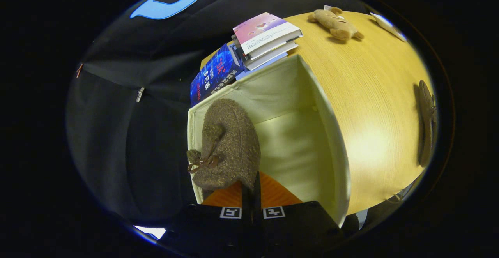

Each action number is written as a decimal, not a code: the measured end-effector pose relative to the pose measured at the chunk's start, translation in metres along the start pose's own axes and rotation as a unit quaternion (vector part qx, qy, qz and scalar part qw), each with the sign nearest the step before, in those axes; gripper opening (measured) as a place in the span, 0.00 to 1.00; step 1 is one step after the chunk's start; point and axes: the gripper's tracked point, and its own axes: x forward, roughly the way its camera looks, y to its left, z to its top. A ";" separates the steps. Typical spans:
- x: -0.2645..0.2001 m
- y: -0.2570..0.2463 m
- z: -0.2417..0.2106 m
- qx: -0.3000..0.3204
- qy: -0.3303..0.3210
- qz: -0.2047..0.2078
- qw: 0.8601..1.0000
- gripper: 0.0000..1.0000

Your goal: Open the storage box then place both shoes into the box .Put the left shoe in first, then the right shoe, with the right side of both shoes facing outward in a uniform manner.

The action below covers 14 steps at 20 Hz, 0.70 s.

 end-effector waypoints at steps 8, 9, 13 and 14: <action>0.014 0.010 -0.027 0.003 0.045 0.032 0.998 0.64; 0.014 0.011 -0.026 -0.003 0.043 0.034 0.998 0.67; 0.003 0.019 -0.025 -0.019 0.045 0.050 0.998 0.77; -0.003 0.021 -0.026 -0.025 0.047 0.056 0.997 0.77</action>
